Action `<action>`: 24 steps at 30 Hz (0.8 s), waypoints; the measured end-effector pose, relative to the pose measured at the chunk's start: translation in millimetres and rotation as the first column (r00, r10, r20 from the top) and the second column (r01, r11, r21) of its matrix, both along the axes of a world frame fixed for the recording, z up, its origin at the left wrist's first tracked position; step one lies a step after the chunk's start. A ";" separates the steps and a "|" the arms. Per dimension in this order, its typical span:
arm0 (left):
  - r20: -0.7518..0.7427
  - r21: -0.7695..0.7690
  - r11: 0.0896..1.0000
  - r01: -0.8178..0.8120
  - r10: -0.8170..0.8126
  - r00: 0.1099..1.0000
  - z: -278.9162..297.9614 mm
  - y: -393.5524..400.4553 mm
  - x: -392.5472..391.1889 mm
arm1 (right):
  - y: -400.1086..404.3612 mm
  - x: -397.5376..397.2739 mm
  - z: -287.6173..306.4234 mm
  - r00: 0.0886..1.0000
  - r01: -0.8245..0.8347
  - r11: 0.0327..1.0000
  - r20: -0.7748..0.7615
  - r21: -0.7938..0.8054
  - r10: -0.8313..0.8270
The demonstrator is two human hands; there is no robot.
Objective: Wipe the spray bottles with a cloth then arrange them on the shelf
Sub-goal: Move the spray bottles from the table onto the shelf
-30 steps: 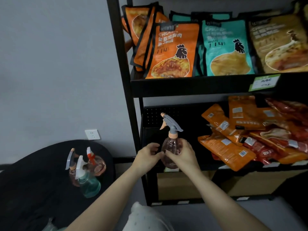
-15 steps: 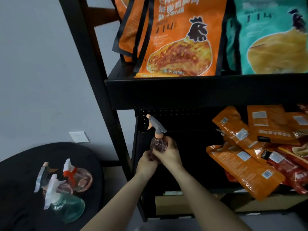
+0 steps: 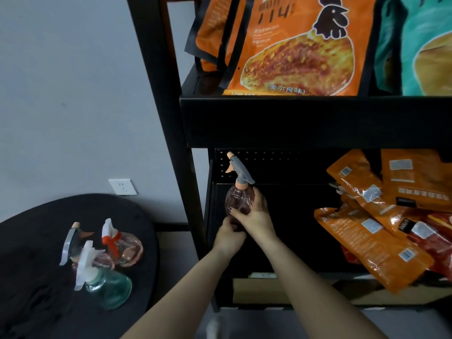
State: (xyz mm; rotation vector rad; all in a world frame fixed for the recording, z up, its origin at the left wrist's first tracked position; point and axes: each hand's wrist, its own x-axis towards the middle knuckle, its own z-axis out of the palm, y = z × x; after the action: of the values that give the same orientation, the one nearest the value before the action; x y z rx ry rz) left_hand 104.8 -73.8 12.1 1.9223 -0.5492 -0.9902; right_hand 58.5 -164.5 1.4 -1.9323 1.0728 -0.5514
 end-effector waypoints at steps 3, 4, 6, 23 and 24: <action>0.057 -0.006 0.995 0.097 -0.097 0.994 3.8 10.9 -9.9 | 8.6 -19.6 12.7 1.000 0.005 0.999 -0.027 -0.036 -0.006; 0.081 -0.007 0.992 0.125 -0.124 0.989 4.7 15.7 -11.9 | 12.8 -26.7 17.1 0.999 0.004 0.999 -0.033 -0.045 -0.006; 0.133 -0.002 0.984 0.178 -0.176 0.975 8.2 27.6 -14.8 | 23.4 -41.8 25.6 0.999 -0.004 0.999 -0.043 -0.049 0.002; 0.565 -0.020 0.951 0.308 -0.243 0.789 46.3 208.2 16.2 | 160.2 -83.1 53.2 0.943 -0.329 0.932 -0.111 -0.152 0.314; 0.579 -0.005 0.960 0.280 -0.226 0.783 44.5 221.9 22.4 | 170.3 -77.6 51.8 0.933 -0.356 0.922 -0.117 -0.152 0.341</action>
State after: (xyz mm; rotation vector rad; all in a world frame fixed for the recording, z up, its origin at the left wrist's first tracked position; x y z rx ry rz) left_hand 127.2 148.1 56.6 2.0922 -1.2099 -0.5031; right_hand -19.1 5.7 53.2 -2.2541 0.7245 -0.3684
